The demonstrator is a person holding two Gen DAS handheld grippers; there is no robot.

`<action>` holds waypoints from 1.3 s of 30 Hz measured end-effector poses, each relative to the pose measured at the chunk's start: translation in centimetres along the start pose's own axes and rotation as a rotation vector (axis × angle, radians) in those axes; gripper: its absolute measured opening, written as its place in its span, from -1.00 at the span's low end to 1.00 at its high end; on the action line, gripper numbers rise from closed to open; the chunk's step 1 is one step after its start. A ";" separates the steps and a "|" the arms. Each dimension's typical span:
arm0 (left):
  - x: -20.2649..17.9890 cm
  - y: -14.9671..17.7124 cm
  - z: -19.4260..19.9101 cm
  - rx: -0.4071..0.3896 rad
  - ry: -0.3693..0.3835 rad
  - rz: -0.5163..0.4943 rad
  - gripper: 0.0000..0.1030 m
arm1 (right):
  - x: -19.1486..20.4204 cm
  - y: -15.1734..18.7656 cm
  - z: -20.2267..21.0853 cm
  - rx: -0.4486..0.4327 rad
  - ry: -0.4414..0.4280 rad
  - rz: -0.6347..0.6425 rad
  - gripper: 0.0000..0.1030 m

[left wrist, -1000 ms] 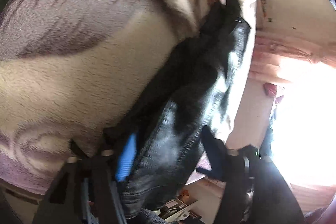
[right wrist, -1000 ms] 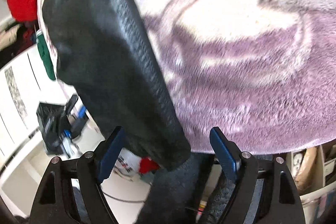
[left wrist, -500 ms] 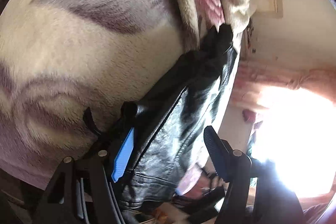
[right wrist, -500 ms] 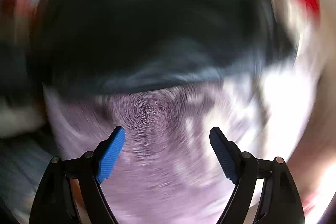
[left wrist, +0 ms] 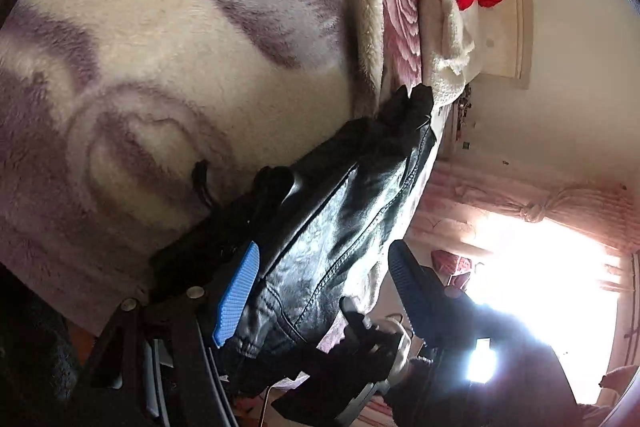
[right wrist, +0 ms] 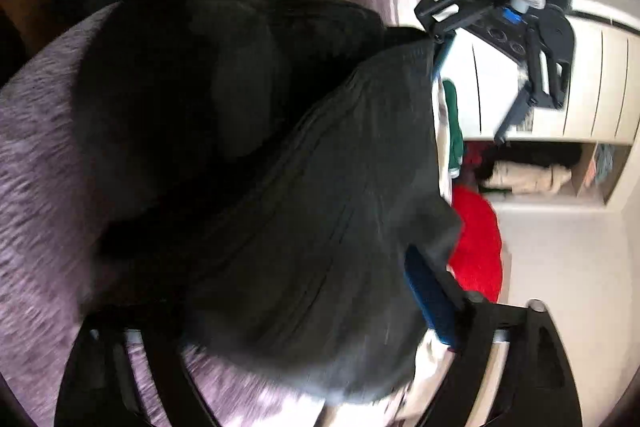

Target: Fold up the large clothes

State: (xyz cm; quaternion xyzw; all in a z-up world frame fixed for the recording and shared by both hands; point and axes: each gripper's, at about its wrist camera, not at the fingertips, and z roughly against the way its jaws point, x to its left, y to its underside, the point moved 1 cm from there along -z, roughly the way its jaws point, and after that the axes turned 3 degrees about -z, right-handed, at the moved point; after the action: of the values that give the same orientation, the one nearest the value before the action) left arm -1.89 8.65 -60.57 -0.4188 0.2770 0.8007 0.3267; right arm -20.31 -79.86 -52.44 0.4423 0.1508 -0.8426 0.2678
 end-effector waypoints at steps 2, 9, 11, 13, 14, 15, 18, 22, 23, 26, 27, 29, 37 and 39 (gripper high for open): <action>0.1 0.1 0.5 -0.010 0.007 0.007 0.26 | -1.6 0.2 -0.8 -0.016 -0.012 -0.027 1.00; 0.3 0.1 1.8 -0.038 -0.017 -0.001 0.26 | -2.0 -0.7 -4.5 -0.031 0.088 -0.042 1.00; 0.4 0.0 2.0 -0.045 -0.021 0.004 0.26 | -2.4 -0.6 -5.3 -0.042 0.083 -0.044 1.00; 0.5 0.0 2.3 -0.055 -0.029 0.003 0.26 | -2.7 -0.7 -5.9 -0.044 0.064 -0.057 1.00; 0.5 -0.1 2.4 -0.061 -0.035 0.002 0.26 | -2.9 -0.7 -6.8 -0.039 0.049 -0.064 1.00; 0.4 -0.1 2.7 -0.070 -0.035 0.002 0.26 | -3.5 -0.5 -7.5 -0.032 0.020 -0.082 0.99; 0.0 -0.3 3.6 -0.103 -0.040 -0.001 0.26 | -5.6 0.1 -8.7 0.027 -0.128 -0.228 0.14; -0.8 -1.2 5.7 -0.175 -0.049 -0.014 0.26 | -10.1 0.9 -9.6 0.106 -0.208 -0.534 -0.34; -1.0 -1.5 6.2 -0.190 -0.047 -0.016 0.26 | -12.0 1.6 -9.9 0.124 -0.233 -0.656 -0.41; -1.6 -2.4 7.3 -0.234 -0.036 -0.024 0.26 | -17.7 3.3 -11.0 0.158 -0.291 -0.979 -0.49; -1.8 -2.7 7.4 -0.240 -0.032 -0.029 0.26 | -19.7 4.2 -11.7 0.164 -0.328 -1.103 -0.50; -2.3 -3.1 7.0 -0.240 -0.038 -0.042 0.26 | -22.6 6.5 -12.1 0.169 -0.364 -1.292 -0.52; -5.0 -1.9 2.2 -0.148 -0.041 -0.134 0.26 | -28.8 19.9 -15.7 0.071 -0.636 -2.108 -0.56; -5.4 -1.5 1.0 -0.121 -0.030 -0.141 0.26 | -27.9 24.3 -17.5 0.044 -0.730 -2.353 -0.57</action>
State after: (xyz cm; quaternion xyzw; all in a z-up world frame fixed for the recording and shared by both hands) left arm 1.08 8.73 -55.68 -0.4443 0.1931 0.7972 0.3602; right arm 18.51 -82.07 -39.67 -0.2198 0.3595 -0.6472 -0.6353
